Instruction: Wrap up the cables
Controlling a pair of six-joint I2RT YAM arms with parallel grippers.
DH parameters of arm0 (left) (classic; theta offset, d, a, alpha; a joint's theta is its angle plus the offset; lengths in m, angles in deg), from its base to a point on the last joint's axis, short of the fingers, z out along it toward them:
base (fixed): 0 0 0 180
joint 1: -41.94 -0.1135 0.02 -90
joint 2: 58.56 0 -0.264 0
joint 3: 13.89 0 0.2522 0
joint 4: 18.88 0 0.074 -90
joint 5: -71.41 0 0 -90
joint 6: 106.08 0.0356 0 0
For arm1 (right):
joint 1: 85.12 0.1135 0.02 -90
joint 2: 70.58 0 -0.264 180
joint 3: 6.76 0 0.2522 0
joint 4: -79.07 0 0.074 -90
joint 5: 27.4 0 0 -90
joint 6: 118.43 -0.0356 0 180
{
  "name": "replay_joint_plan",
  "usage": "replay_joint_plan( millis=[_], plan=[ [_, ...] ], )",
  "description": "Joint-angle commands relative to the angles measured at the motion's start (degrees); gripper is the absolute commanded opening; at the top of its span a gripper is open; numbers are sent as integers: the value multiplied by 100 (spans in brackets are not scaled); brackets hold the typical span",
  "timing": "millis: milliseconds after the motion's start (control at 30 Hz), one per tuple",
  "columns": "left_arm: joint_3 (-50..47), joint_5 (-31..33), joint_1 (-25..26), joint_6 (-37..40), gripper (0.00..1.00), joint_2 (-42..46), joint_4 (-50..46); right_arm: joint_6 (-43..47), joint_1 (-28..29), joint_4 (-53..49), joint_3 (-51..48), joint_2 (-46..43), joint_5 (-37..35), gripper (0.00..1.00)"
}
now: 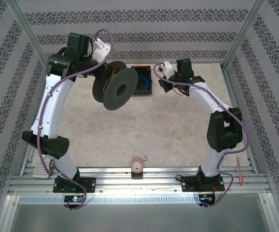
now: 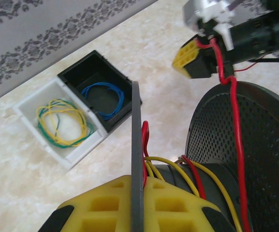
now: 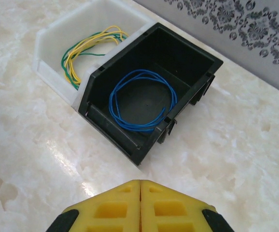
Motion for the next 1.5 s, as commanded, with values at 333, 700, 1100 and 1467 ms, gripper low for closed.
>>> replay_joint_plan(
  millis=[333, 700, 1100, 1467],
  plan=[
    [-835, -2589, -1177, -2262, 0, 688, 2946, -747, 665, -585, -503, 489, -1299, 0],
    [-1584, -1314, -1239, -4068, 0, 556, 4565, -1389, 2545, -267, -1351, -112, -2770, 0],
    [-1456, 722, -1154, -3713, 0, 428, 3745, -1211, 3685, -1442, -890, -561, -4218, 0],
    [-1081, 1895, -747, -2828, 0, -16, 2733, -753, 4054, -1988, -12, -809, -4815, 0]
  ],
)
